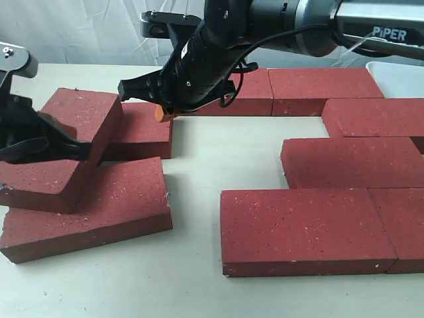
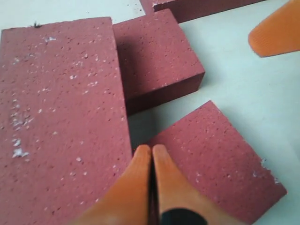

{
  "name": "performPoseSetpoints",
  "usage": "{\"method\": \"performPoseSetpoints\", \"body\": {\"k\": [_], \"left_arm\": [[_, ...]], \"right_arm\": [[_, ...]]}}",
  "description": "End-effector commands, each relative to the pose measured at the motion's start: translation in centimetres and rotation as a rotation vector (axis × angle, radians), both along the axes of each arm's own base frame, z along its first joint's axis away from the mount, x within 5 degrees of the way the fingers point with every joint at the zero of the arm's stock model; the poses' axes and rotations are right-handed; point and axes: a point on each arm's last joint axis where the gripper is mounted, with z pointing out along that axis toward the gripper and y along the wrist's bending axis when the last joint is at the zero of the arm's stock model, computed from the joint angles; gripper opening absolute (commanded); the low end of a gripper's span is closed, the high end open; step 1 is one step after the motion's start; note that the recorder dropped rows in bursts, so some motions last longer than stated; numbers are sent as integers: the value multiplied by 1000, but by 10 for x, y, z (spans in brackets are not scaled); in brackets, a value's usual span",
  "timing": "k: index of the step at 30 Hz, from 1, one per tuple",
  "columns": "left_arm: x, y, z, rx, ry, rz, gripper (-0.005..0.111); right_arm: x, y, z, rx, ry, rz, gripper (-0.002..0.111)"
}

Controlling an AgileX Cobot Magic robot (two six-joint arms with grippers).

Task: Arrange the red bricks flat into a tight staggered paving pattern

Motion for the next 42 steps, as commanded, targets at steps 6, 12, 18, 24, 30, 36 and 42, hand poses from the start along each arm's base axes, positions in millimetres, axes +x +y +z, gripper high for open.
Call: {"method": "performPoseSetpoints", "body": {"k": [6,12,18,24,30,36,42], "left_arm": [[43,-29,-11,-49,43,2,0],[73,-40,-38,-61,51,43,0],[94,-49,-60,-42,98,49,0],[99,-44,-66,-10,101,44,0],[108,-17,-68,-9,121,127,0],[112,6,-71,17,152,173,0],[114,23,-68,20,155,216,0]], "right_arm": [[2,-2,2,-6,-22,3,-1],[2,-2,2,-4,-21,2,-1],[2,-2,2,-6,-21,3,-1],[2,-3,2,-12,-20,6,-1],[2,-3,2,-18,-25,6,-1],[3,-3,3,-9,-37,1,-1],[4,-2,3,-6,-42,-1,-1]]}}
